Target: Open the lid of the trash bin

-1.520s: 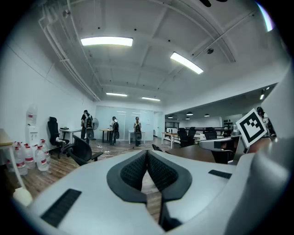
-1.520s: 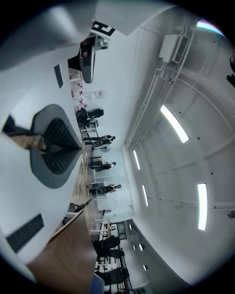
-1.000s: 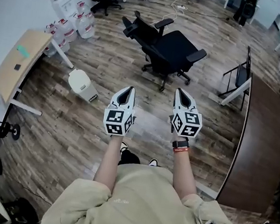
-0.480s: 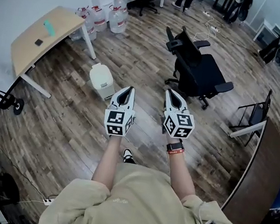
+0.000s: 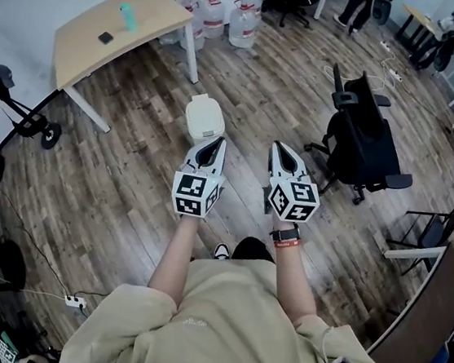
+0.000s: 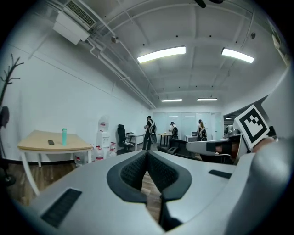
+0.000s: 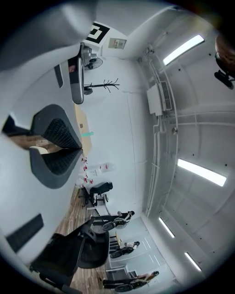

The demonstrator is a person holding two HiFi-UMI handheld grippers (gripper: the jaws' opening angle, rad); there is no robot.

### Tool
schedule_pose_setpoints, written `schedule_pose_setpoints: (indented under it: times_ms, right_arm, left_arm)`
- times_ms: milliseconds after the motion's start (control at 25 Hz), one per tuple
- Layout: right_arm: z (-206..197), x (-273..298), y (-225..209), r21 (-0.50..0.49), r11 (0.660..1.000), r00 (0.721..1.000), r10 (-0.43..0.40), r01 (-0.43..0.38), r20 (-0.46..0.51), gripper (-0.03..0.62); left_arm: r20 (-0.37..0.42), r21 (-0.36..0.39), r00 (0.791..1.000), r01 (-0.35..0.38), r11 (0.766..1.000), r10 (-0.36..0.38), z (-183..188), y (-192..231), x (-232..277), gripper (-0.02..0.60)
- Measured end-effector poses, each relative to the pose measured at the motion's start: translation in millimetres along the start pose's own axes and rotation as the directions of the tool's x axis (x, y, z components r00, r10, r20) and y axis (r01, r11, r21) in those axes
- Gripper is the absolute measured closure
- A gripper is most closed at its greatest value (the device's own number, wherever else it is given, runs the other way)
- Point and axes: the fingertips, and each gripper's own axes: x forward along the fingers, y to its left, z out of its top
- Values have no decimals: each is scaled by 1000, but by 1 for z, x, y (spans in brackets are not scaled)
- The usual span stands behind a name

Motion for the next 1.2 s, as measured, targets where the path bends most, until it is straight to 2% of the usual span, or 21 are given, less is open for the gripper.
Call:
schedule_pose_setpoints:
  times_ms: [320, 560, 760, 840, 1000, 1120, 1200]
  right_arm:
    - [-32, 103, 45, 1, 990, 986, 139, -140, -96, 579]
    - [-78, 192, 38, -21, 984, 962, 167, -176, -217, 577]
    - [-117, 265, 36, 36, 974, 926, 223, -223, -303, 577]
    - [-137, 291, 31, 61, 972, 907, 235, -228, -349, 577]
    - [-177, 334, 19, 85, 971, 874, 237, -222, -424, 579]
    - [-207, 366, 15, 106, 970, 855, 242, -217, -459, 580]
    - [-229, 382, 15, 126, 970, 839, 245, -210, -486, 583]
  left_arm:
    - [-18, -58, 988, -155, 986, 154, -24, 104, 15, 560]
    - [-62, -86, 968, -249, 965, 245, -55, 168, 51, 560]
    - [-122, -145, 947, -312, 939, 296, -89, 229, 96, 560]
    - [-157, -149, 939, -328, 933, 306, -107, 247, 115, 560]
    - [-226, -106, 922, -343, 934, 313, -139, 274, 142, 560]
    - [-235, -124, 922, -341, 932, 307, -160, 297, 160, 560]
    - [-232, -170, 926, -339, 925, 297, -176, 310, 169, 560]
